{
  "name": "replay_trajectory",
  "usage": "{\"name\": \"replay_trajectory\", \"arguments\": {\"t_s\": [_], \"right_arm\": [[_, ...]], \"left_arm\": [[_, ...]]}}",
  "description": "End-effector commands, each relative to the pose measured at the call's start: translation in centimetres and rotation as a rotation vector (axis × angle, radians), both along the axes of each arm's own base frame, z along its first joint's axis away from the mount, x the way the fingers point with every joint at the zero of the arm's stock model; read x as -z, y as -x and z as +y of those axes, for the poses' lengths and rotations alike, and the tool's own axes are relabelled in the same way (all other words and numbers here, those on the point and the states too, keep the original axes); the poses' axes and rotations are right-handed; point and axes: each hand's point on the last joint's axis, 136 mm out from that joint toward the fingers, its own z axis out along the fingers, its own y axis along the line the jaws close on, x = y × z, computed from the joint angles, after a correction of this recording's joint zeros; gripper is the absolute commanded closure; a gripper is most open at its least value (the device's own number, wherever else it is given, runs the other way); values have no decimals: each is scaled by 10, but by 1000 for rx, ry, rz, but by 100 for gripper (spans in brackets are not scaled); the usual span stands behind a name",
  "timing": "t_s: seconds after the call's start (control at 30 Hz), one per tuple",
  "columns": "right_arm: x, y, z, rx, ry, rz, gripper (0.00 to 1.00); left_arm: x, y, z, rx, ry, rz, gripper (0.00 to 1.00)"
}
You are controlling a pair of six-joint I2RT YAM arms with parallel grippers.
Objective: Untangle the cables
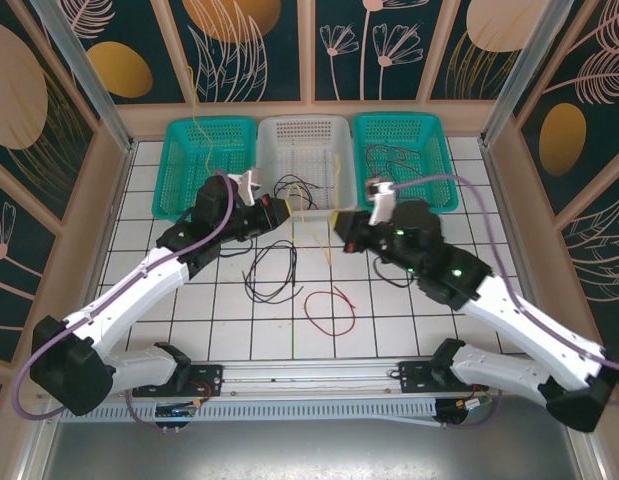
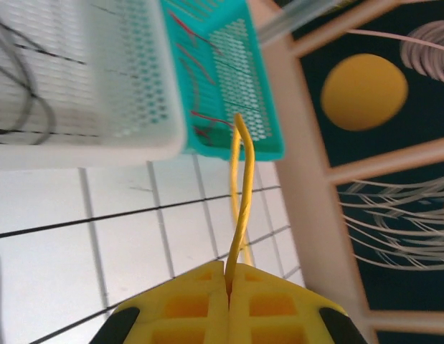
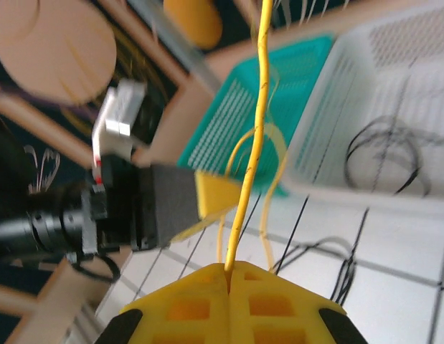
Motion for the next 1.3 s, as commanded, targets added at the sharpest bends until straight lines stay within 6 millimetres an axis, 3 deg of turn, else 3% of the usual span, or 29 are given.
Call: {"name": "replay_trajectory", "arguments": {"t_s": [0.0,0.13,0.23,0.3,0.5,0.6,0.77,0.9,1.0,1.13,1.2,1.27], "right_arm": [[-16,-9,-44,146,-7,-57,100],[-43,-22,-78,279,-43,-137,100],[-64,-40,-114,436,-69,-185,100],[-77,-53,-134,504,-92,-202,100],[-83,-110,-168,590,-107,-137,100],[-83,-134,-169,565,-120,-117,100],[-86,-155,-151,478,-145,-105,100],[-86,-163,-153,494,-130,-90,100],[-87,-169,-175,561,-135,-69,100],[-97,-174,-201,569,-243,-71,100],[-104,-177,-191,511,-273,-83,100],[-106,-179,-172,434,-286,-84,100]], "left_arm": [[27,3,30,-64,-166,63,100],[31,16,27,7,-174,73,100],[50,30,27,70,-205,104,100],[66,49,19,170,-179,134,100],[63,92,14,357,-113,77,100],[40,103,9,402,-34,18,100],[5,114,0,468,111,-72,100],[-3,122,-1,511,131,-105,100],[-7,127,3,522,100,-137,100],[18,127,7,513,32,-84,100],[16,125,6,508,44,-94,100],[2,122,3,502,80,-132,100]]}}
